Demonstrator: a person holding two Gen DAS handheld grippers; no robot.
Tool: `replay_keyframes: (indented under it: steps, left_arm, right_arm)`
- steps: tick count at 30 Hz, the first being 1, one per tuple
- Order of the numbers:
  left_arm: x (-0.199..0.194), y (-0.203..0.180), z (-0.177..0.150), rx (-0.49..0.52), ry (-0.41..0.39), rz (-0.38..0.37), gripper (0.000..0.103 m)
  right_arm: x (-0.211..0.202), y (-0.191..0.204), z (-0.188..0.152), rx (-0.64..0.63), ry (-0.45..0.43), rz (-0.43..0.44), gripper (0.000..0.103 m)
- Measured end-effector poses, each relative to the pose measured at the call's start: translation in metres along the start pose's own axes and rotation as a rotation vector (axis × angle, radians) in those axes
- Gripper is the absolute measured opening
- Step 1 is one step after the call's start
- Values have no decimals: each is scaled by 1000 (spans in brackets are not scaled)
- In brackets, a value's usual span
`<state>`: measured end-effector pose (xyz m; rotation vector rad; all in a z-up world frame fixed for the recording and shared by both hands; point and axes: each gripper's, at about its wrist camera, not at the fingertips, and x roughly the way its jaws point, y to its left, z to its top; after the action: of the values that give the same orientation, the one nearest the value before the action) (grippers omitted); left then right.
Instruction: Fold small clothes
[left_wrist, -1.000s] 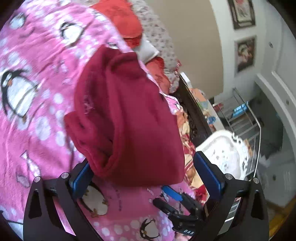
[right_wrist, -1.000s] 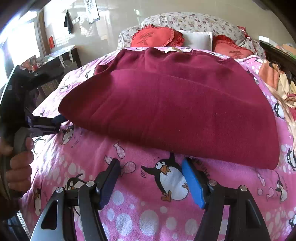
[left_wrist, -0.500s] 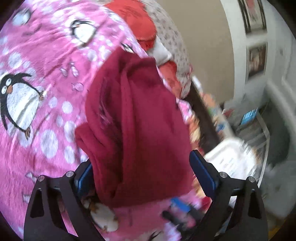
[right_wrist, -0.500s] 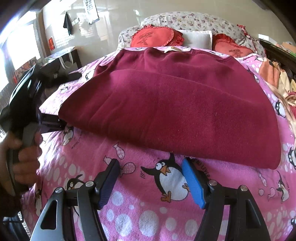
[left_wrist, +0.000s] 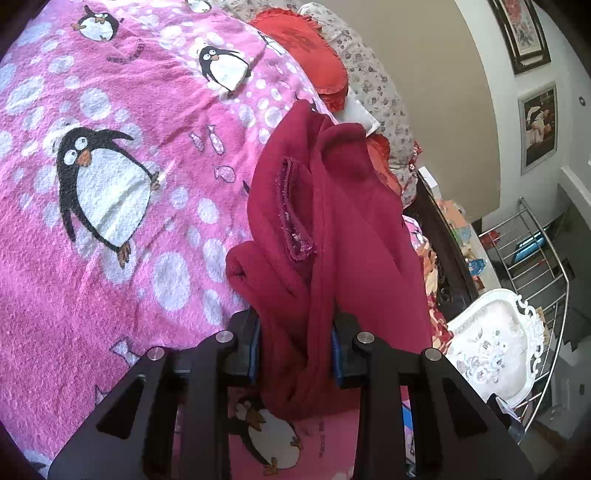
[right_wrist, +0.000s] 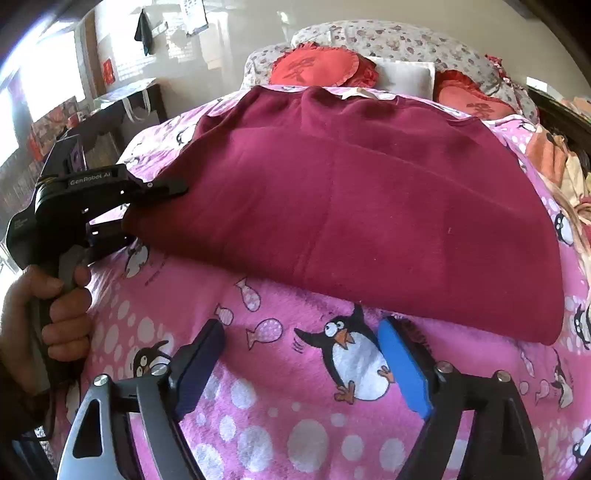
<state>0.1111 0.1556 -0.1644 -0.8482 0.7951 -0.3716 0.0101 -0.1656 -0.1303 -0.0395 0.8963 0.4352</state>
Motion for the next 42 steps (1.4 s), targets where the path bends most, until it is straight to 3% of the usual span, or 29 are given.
replay_keyframes:
  steps: [4,33,36,39,42]
  left_arm:
    - [-4,0,-4,7,-15,-2,30]
    - [5,-18,-5,50,5,19,36]
    - [5,-19,-5,53,5,24,36]
    - [6,-21,-6,70,8,47,36]
    - [5,-30,-10,115,-18,127,36]
  right_arm:
    - [-1,-1,-1,4,3,34,93]
    - [7,16,2,-61,59,-53,97]
    - [1,15,29,-52,111,-64,90]
    - [-21,10,73,-14,27,-33,90]
    - [-23,7,135,32,-21,25,90]
